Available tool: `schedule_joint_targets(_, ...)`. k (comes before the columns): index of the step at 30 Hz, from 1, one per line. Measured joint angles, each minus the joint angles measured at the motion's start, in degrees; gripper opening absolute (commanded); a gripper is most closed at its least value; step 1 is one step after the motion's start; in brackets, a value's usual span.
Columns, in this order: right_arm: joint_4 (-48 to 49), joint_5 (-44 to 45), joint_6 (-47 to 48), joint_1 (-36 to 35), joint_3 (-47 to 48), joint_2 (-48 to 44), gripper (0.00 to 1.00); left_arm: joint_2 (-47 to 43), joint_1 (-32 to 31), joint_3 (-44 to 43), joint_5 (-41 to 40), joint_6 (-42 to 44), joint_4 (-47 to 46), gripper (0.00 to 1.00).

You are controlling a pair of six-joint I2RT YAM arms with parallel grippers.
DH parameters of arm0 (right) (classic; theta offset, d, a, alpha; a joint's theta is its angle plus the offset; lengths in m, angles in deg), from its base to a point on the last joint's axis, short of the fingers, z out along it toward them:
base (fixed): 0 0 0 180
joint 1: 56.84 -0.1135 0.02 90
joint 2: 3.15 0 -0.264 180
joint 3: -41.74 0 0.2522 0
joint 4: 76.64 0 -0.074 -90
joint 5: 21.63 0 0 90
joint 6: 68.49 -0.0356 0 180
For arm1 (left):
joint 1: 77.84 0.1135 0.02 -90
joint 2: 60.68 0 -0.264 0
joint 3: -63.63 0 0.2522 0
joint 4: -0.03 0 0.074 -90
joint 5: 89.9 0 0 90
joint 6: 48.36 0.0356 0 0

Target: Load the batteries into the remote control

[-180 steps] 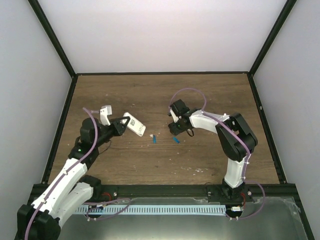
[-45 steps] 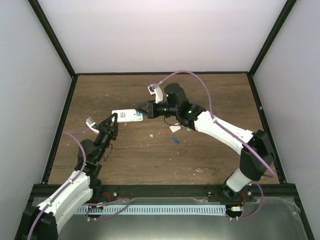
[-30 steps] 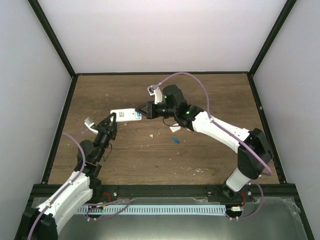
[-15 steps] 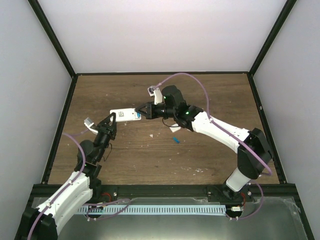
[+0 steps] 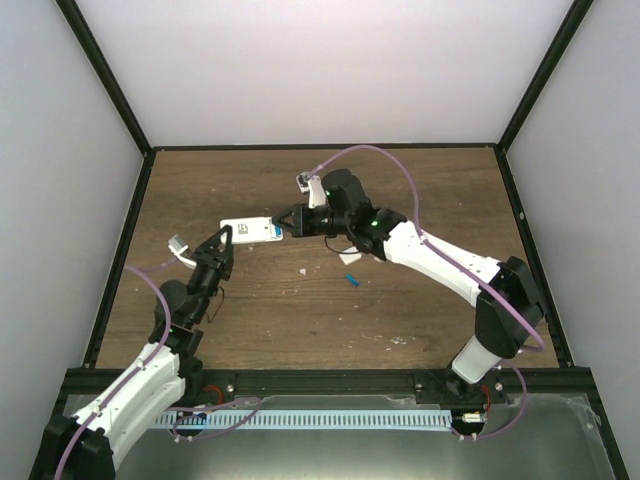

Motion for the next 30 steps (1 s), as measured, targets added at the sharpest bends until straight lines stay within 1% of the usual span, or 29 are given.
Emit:
schedule_joint_targets(10, -4.0, 0.3, -1.8, -0.2, 3.4, 1.7, 0.01, -0.2, 0.0, 0.0, -0.6, 0.4, -0.1, 0.00)
schedule_joint_targets(30, -6.4, 2.3, -2.4, -0.2, 6.4, 3.0, 0.01, -0.2, 0.0, 0.0, -1.6, 1.2, -0.3, 0.00)
